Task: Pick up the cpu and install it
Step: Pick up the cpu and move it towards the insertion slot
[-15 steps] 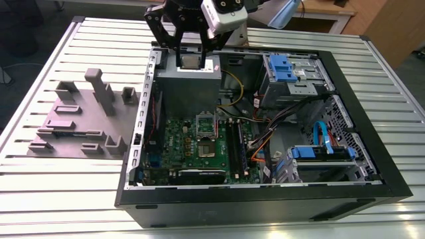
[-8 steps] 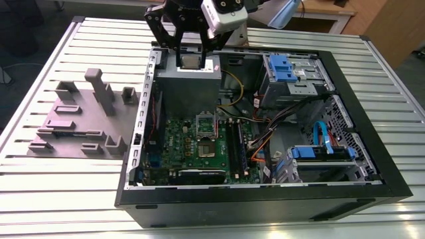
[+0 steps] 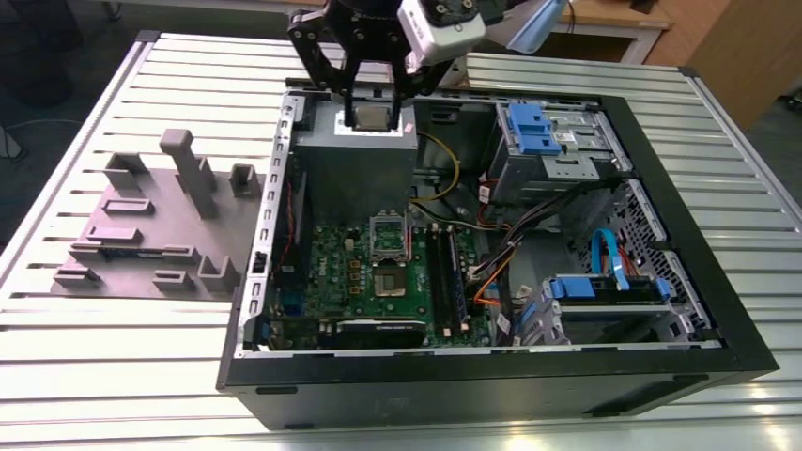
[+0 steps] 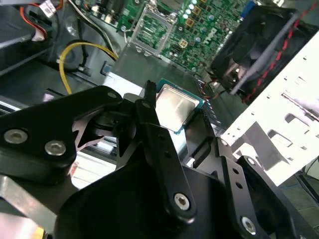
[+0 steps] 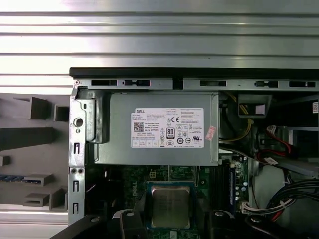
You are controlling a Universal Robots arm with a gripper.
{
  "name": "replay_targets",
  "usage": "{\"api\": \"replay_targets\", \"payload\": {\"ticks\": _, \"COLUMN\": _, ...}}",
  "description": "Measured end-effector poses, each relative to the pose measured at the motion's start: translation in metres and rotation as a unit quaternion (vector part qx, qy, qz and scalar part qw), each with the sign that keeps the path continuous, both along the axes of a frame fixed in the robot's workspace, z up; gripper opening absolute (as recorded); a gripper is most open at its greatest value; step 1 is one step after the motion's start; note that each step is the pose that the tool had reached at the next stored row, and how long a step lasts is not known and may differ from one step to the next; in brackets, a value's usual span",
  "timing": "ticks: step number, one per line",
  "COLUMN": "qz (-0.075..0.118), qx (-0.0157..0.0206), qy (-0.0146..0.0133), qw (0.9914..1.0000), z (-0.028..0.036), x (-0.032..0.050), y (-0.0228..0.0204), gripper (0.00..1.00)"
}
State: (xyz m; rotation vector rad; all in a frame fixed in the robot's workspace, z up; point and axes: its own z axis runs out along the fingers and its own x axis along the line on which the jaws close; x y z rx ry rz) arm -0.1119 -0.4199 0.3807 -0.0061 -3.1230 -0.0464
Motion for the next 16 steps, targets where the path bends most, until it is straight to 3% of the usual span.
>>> {"api": "replay_targets", "payload": {"ticks": 7, "qz": 0.000, "qx": 0.0000, "qy": 0.0000, "qw": 1.00000, "z": 0.0000, "x": 0.0102, "y": 0.0000, "gripper": 0.47}}
{"api": "replay_targets", "payload": {"ticks": 8, "qz": 0.000, "qx": 0.0001, "qy": -0.0001, "qw": 1.00000, "z": -0.0001, "x": 0.0128, "y": -0.0027, "gripper": 0.47}}
{"api": "replay_targets", "payload": {"ticks": 9, "qz": 0.000, "qx": 0.0001, "qy": 0.0000, "qw": 1.00000, "z": -0.0002, "x": 0.0131, "y": -0.0095, "gripper": 0.47}}
{"api": "replay_targets", "payload": {"ticks": 11, "qz": 0.000, "qx": 0.0000, "qy": -0.0001, "qw": 1.00000, "z": -0.0003, "x": 0.0131, "y": -0.0144, "gripper": 0.47}}
{"api": "replay_targets", "payload": {"ticks": 16, "qz": 0.000, "qx": 0.0000, "qy": 0.0000, "qw": 1.00000, "z": -0.0002, "x": 0.0189, "y": -0.0170, "gripper": 0.47}}
